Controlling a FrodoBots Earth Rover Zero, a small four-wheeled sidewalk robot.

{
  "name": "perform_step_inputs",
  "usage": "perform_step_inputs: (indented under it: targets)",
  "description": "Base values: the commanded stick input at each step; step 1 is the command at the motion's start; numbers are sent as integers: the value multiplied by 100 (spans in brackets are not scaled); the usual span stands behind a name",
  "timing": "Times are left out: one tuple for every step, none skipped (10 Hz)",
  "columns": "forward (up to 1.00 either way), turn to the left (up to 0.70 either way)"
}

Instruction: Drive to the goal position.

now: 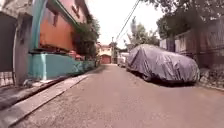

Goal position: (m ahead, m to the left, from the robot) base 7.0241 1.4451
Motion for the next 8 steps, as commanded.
perform_step_inputs:
  targets:
    - [70,0]
    - [70,0]
    - [70,0]
    - [70,0]
    - [70,1]
    - [70,2]
    - [70,2]
    - [70,2]
